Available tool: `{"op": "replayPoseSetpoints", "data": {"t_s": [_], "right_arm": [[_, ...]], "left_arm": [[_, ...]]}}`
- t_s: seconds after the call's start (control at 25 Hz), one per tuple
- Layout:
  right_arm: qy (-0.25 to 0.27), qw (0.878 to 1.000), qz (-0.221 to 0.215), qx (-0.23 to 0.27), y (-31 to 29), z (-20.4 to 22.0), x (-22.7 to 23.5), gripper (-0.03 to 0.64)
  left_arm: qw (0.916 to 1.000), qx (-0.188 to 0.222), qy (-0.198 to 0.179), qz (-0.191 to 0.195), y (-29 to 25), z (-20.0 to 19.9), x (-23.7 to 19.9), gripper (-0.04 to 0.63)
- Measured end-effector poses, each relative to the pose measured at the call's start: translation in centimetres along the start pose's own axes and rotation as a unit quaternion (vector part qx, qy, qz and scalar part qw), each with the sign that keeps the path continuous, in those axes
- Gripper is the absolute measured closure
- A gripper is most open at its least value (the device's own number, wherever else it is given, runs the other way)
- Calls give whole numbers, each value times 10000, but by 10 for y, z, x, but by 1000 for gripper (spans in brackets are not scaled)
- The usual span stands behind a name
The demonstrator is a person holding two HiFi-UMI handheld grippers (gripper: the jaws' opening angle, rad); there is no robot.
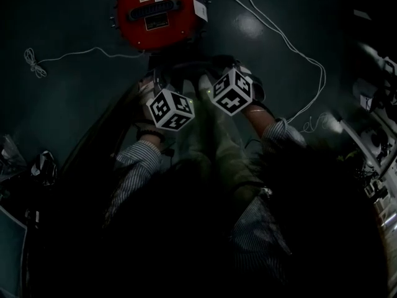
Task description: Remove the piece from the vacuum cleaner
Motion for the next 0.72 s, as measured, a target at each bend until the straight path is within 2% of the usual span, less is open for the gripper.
{"op": "replayPoseSetpoints", "data": {"t_s": [0.04,0.12,0.28,0.72], "right_arm": [[23,10000,84,-40,-3,1,1,512],[-20,9999,135,-27,-4,1,1,545],[-115,9999,44,71,2,2,-2,583],[-169,9996,-236,13,23,11,-30,586]], "left_arm": [[9998,-102,-191,-2,-3,2,1,435],[9992,-184,-368,-21,-5,3,1,508],[9992,-211,-330,-16,-2,2,4,554],[9995,-267,-9,166,26,17,31,565]]}}
Point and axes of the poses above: the fingertips, and each gripper's own axes: y backward along the fingers, x to its right, z out of its underside, the point moved 10 cm from there along y, backward along the fingers, and after that the axes turned 2 degrees about z, right-handed, at the moved point
